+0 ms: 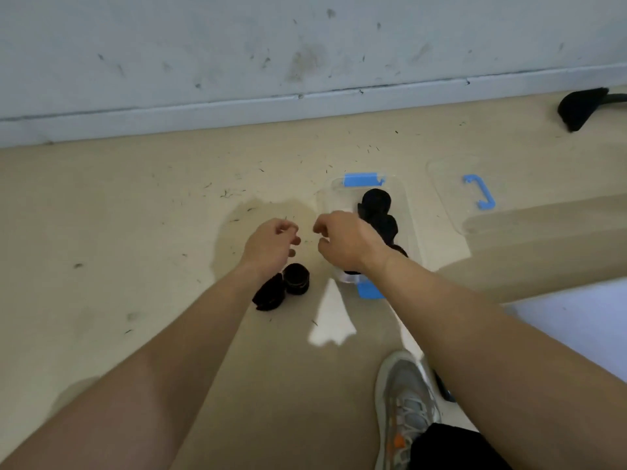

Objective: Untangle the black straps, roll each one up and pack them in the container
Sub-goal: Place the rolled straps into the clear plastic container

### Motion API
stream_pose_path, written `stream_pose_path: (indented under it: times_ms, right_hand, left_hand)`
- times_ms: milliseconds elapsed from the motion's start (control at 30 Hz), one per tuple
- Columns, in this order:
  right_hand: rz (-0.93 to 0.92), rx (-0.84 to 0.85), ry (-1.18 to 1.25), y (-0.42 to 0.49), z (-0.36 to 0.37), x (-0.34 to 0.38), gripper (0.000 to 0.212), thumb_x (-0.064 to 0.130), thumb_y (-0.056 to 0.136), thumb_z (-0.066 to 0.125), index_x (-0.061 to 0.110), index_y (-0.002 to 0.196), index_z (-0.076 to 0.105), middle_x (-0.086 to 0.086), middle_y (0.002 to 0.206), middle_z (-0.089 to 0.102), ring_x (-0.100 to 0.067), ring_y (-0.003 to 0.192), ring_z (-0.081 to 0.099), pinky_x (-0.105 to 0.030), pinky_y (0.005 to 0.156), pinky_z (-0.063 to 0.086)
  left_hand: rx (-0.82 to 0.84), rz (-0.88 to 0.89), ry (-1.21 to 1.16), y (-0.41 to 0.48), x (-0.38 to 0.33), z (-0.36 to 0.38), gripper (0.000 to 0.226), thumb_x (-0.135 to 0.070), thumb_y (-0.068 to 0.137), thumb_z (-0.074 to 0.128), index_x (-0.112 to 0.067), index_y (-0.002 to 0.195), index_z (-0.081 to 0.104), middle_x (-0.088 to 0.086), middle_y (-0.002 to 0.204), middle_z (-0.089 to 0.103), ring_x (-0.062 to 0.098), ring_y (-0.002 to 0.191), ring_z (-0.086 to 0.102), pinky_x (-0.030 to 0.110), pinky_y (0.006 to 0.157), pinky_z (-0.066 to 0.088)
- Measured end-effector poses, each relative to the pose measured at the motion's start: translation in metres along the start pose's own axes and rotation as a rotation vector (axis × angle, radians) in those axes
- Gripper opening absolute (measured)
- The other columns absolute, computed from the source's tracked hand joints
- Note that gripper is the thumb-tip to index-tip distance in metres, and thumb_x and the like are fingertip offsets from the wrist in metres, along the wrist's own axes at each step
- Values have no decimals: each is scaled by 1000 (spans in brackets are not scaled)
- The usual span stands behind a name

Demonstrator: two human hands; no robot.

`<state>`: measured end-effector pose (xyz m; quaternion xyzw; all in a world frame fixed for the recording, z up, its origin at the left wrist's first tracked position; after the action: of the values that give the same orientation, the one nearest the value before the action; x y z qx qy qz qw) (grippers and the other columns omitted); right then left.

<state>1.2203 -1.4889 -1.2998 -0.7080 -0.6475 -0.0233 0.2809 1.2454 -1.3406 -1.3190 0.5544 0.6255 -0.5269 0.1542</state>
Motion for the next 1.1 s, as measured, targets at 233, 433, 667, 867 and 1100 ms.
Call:
stream_pose_path:
  times_ms: [233,433,667,867,1100]
  right_hand:
    - [-84,214,-255,-6,94,46,85,9,90,66,25,158,17,-10,162,13,-41,137,33,-46,104,46]
    - [-20,186,-348,16,121,43,44,14,97,55,15,139,41,-15,135,41,-38,113,55,-39,90,46]
    - [-9,102,-111,20,90,41,45,17,90,63,21,133,52,-10,124,49,-34,105,58,-42,85,55]
    - [16,-204,221,-1,-12,24,57,23,82,74,23,136,56,-7,124,55,-27,108,60,-37,90,52]
    - [269,-426,626,-25,-62,-54,54,8,79,77,14,130,61,-1,115,58,-14,94,54,-8,69,36]
  left_hand:
    - [139,-34,699,-17,102,-31,101,-34,83,79,-32,162,17,3,165,22,40,144,27,47,116,31]
    - [157,54,653,7,123,1,96,-30,81,80,-34,158,23,3,160,31,37,132,47,48,107,46]
    - [74,112,517,8,94,-19,63,-29,75,80,-26,131,50,-1,120,59,23,104,60,42,89,54]
    - [-70,242,373,5,5,-36,71,-36,73,86,-22,134,51,1,122,63,23,108,61,43,91,54]
    - [-71,414,356,22,-87,8,71,-11,77,83,-24,138,51,6,131,31,26,106,49,27,91,44]
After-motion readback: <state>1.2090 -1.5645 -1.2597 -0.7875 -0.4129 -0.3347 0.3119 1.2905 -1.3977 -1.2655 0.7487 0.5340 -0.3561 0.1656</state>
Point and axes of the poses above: each hand's wrist, its own y-axis towards the middle knuckle, its own z-axis out of the palm, x = y × z, the point moved 5 cm from there along y, towards the middle knuckle
